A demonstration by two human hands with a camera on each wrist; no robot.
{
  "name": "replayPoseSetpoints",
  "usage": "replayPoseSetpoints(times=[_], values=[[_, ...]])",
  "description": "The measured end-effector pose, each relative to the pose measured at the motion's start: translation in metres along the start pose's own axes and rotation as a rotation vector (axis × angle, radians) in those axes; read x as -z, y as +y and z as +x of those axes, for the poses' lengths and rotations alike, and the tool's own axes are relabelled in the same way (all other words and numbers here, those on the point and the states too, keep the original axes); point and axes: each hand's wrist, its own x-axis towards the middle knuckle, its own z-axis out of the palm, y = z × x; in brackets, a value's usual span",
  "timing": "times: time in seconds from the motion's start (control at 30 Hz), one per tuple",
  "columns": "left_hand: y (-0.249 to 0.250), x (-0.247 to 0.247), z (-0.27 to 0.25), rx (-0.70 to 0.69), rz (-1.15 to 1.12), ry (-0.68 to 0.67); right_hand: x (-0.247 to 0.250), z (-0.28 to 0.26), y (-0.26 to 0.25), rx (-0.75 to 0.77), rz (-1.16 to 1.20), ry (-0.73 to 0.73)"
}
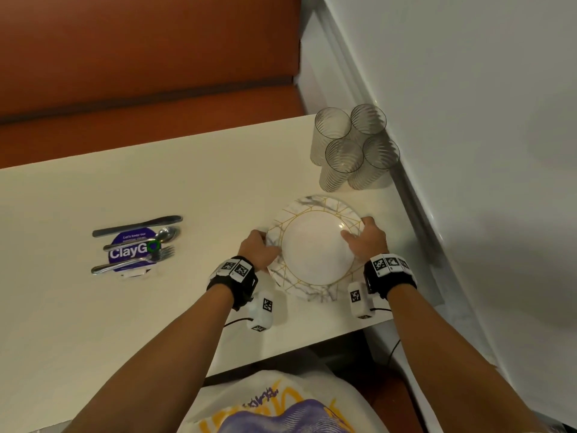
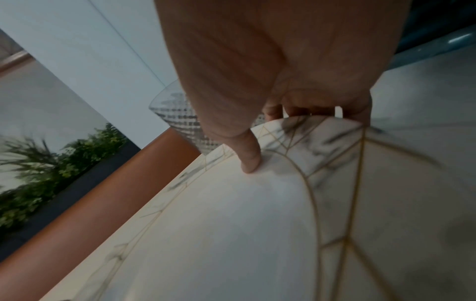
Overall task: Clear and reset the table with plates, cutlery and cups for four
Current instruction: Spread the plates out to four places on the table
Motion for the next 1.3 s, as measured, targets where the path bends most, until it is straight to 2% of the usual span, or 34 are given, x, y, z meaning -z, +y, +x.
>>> replayPoseSetpoints(times=[0.17,0.23,0.3,0.4,0.47,0.6,0.8,0.93,1.13,1.3], values=[[-0.033,0.047,-0.005,0.084,-0.32,0.164,-0.026,-0.027,-0.032,0.102,0.039,-0.092],[-0.058,0.08,-0.014,0.105,-0.574,0.191,-0.049,-0.044,-0.059,0.159,0.099,-0.112],[-0.066,0.093,-0.02,0.115,-0.8,0.131,-0.051,-0.049,-0.074,0.184,0.156,-0.105],[-0.083,0.131,-0.046,0.037,-1.043,-0.03,-0.073,-0.07,-0.109,0.236,0.205,-0.103],[-0.098,0.157,-0.057,0.038,-1.141,-0.107,-0.088,-0.087,-0.135,0.284,0.246,-0.095],[-0.125,0.199,-0.082,0.048,-1.214,-0.15,-0.123,-0.118,-0.177,0.315,0.291,-0.094],[-0.177,0.251,-0.072,0.077,-1.087,0.265,-0.162,-0.145,-0.218,0.293,0.345,-0.094],[-0.185,0.272,-0.078,0.042,-1.104,0.513,-0.165,-0.131,-0.233,0.236,0.519,-0.032],[-0.189,0.305,-0.087,0.032,-1.21,0.736,-0.145,-0.066,-0.233,0.045,0.813,0.066],[-0.194,0.33,-0.088,0.01,-1.271,0.895,-0.154,-0.024,-0.225,-0.076,0.727,0.008]])
